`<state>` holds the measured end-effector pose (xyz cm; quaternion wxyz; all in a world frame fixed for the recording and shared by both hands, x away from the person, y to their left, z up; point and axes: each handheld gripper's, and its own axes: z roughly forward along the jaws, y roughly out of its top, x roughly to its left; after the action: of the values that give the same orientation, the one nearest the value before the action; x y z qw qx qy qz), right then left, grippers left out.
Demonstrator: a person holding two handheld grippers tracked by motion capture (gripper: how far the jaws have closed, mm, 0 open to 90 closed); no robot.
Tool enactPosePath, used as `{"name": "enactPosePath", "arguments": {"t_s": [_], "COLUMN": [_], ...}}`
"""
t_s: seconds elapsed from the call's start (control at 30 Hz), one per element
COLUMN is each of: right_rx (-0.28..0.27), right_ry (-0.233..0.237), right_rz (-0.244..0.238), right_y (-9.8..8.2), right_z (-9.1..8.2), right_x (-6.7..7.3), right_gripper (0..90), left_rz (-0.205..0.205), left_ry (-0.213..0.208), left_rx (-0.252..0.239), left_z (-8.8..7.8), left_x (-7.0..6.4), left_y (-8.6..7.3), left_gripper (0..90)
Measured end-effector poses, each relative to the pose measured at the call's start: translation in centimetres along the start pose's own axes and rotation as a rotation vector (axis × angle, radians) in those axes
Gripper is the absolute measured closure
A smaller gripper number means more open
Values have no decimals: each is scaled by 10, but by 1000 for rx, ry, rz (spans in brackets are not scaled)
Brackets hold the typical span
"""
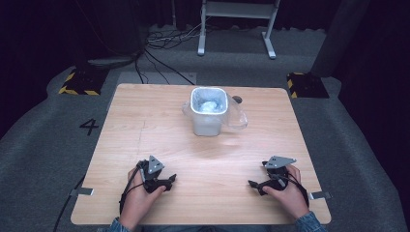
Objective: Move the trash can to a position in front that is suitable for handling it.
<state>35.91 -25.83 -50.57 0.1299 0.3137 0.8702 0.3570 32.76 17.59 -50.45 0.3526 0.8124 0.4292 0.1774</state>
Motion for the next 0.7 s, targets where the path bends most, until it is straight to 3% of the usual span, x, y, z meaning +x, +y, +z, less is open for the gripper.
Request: {"name": "enactPosePath", "arguments": {"t_s": [0.13, 0.23, 0.27, 0.33, 0.57, 0.63, 0.7], "right_rx": [-23, -10, 15, 14, -20, -25, -20], "right_ry": [-8, -4, 5, 5, 1, 4, 2], "right_rz": [8, 7, -10, -19, -35, -41, -47], "right_y": [-1, 1, 5, 7, 27, 33, 40], "right_z": [-2, -4, -5, -6, -19, -22, -24], "right_x": [-1, -3, -4, -4, -4, -5, -7], "right_gripper": [152, 185, 251, 256, 256, 259, 269], "left_rz": [12, 27, 33, 32, 80, 84, 93], "left_ry": [-11, -27, -52, -68, -51, -51, -68], "left_rx": [1, -2, -5, -3, 33, 33, 2], "left_z": [1, 1, 1, 1, -2, -2, -5], "left_x": [1, 2, 3, 4, 8, 9, 9], "left_y": [1, 1, 1, 2, 8, 8, 9], "left_gripper": [249, 258, 264, 273, 255, 255, 271]}}
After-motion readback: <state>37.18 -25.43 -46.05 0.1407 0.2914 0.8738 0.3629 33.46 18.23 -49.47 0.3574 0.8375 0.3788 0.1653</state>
